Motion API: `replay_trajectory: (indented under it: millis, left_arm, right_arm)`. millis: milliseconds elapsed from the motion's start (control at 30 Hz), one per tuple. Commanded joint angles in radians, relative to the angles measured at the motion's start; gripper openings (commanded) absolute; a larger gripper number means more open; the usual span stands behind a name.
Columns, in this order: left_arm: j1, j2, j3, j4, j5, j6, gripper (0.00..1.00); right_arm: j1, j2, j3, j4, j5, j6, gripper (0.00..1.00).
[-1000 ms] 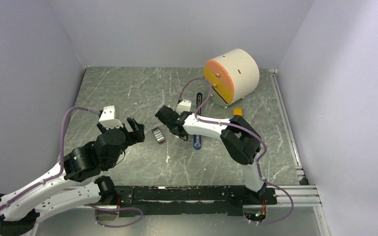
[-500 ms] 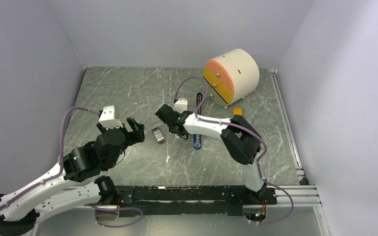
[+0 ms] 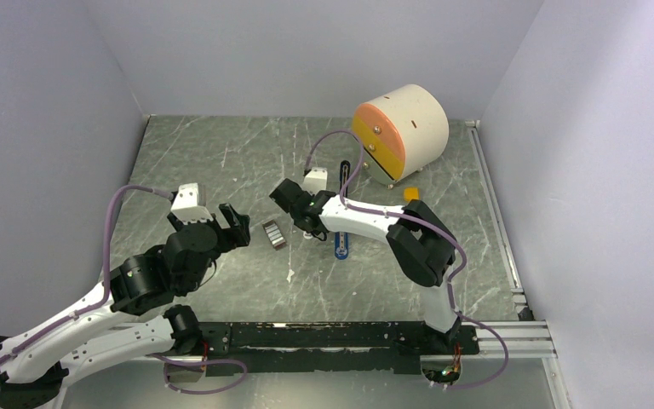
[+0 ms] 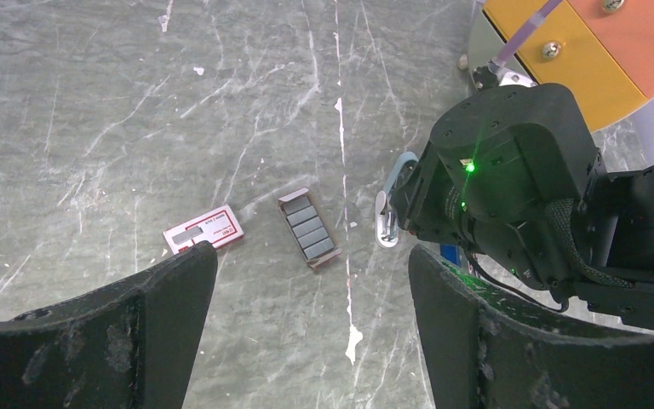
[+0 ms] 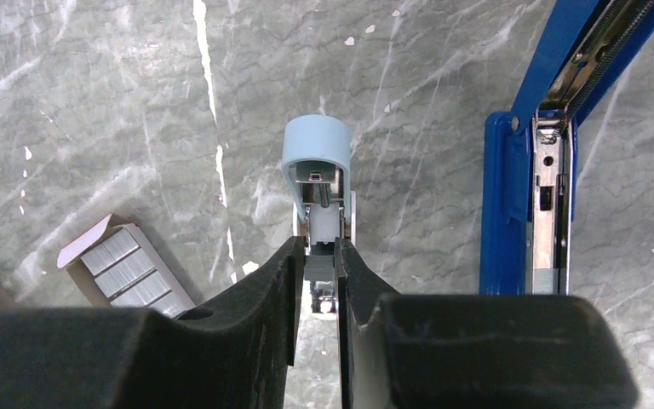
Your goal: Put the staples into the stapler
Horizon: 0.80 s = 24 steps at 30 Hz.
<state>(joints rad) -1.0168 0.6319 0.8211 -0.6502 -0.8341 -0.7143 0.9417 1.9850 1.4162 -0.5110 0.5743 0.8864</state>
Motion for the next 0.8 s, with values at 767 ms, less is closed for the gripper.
replay_trajectory:
  millis: [767]
  left_arm:
    - [0.004,0.000,0.001,0.005,-0.018,-0.003,0.87]
  right_arm:
    - [-0.007,0.026,-0.003,-0.011,0.015,0.027,0.22]
